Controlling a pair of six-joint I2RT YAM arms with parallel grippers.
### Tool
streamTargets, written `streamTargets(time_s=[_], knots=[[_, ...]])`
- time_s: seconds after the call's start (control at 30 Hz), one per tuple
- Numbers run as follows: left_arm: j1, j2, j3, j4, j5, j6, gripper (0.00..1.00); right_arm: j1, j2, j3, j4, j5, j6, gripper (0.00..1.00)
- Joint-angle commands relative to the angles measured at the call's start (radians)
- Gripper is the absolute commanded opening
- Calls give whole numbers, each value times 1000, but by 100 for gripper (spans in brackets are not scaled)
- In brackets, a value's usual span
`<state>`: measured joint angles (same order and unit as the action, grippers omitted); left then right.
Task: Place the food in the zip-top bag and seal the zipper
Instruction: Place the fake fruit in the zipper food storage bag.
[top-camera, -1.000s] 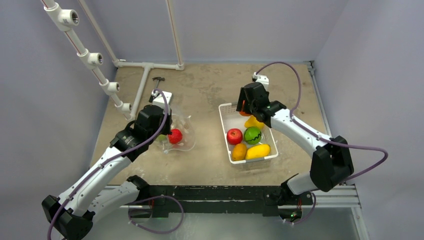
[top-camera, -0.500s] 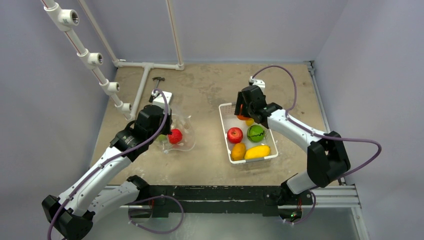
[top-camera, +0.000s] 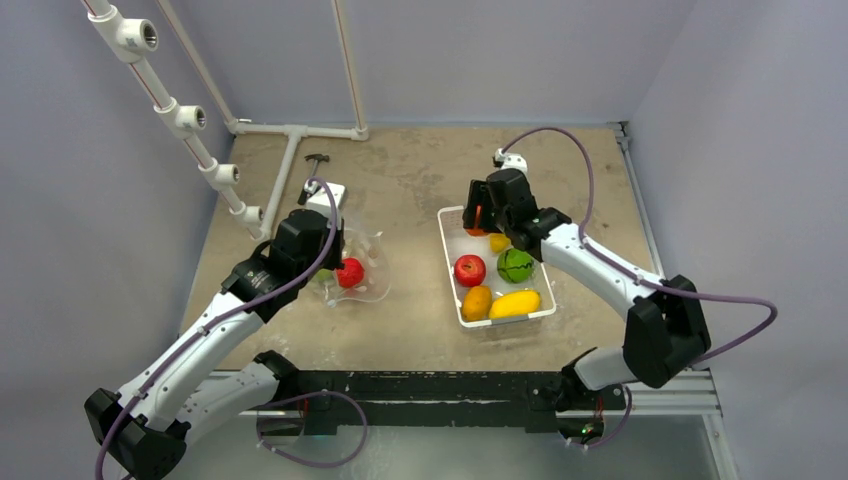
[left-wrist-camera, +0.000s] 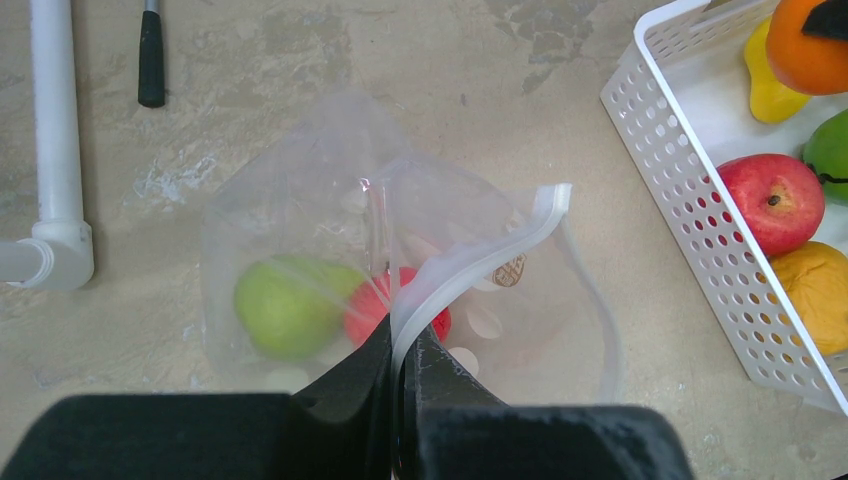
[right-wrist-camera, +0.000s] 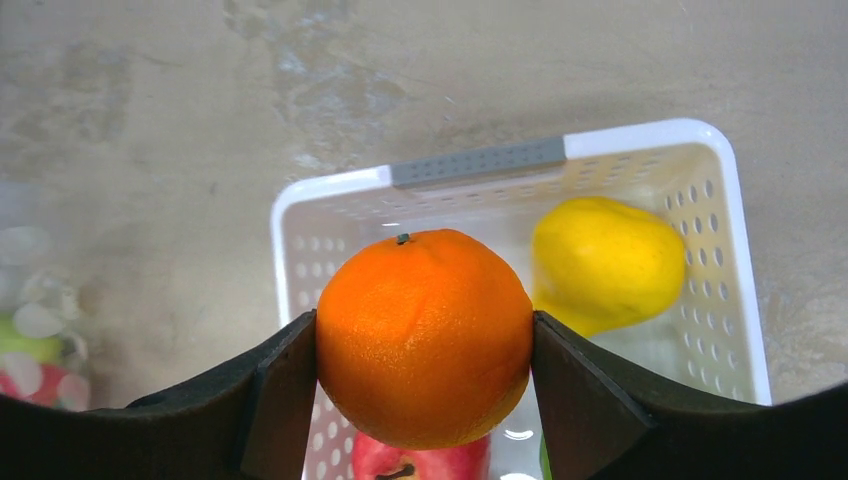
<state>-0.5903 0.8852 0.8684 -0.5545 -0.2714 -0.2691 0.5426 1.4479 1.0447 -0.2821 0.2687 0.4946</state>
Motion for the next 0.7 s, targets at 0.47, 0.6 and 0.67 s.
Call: streamTargets(time_s=[0.47,0.6,0.67], knots=[[0,2,-4,41,-4,2,0,233,-208,-39,234,-304,-164,33],[1,5,-5,40,-5,1,0,296,-229,-72,297,-386,-212,33],[0,5,-4,39,-5,1,0,331,-233,-80,323,-408,-229,33]])
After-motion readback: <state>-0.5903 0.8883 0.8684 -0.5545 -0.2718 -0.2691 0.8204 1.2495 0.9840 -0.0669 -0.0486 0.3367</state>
